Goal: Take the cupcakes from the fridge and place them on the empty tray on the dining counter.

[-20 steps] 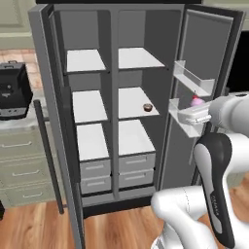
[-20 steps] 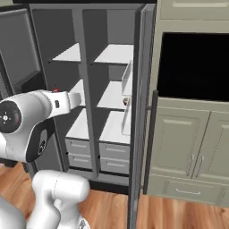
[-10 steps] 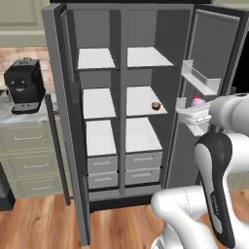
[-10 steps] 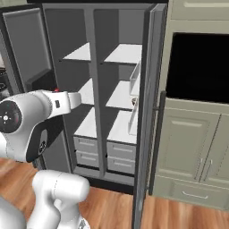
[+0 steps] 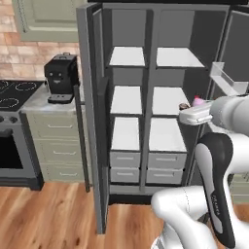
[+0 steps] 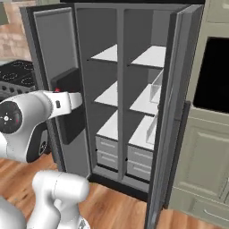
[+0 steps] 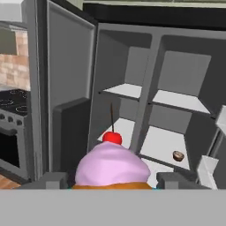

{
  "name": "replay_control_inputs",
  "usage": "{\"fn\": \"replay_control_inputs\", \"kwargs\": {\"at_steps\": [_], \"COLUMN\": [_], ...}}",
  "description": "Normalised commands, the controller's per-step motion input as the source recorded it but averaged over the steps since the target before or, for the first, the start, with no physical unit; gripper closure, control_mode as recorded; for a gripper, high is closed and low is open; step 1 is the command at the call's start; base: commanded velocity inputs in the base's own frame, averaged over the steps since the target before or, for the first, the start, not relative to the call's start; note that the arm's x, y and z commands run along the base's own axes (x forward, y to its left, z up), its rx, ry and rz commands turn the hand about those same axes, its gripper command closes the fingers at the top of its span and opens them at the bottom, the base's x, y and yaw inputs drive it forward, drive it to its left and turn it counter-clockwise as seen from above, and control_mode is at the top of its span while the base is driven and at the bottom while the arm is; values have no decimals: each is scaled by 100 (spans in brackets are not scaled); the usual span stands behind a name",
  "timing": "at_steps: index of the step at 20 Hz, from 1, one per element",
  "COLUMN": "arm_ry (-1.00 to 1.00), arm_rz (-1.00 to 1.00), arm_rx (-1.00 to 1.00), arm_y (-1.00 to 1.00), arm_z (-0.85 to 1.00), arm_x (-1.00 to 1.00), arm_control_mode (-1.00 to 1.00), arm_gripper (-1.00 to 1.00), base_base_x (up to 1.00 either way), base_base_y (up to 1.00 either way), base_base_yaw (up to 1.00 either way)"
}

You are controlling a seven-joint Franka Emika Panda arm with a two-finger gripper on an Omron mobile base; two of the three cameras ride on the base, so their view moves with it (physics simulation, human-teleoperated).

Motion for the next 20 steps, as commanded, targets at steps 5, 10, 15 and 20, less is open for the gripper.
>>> {"fn": "replay_control_inputs", "kwargs": {"at_steps": [5, 10, 15, 20], "arm_ry": [0, 0, 0, 0], "arm_rz": [0, 0, 0, 0], "arm_rx": [0, 0, 0, 0], "arm_y": [0, 0, 0, 0], "arm_z": [0, 0, 0, 0], "arm_x": [0, 0, 0, 0], "arm_control_mode": [100, 100, 100, 100], "arm_gripper": [100, 100, 100, 100], "base_base_x": [-1, -1, -5, -18], "base_base_y": [-2, -1, -11, -24], "base_base_yaw": [48, 48, 48, 47]}}
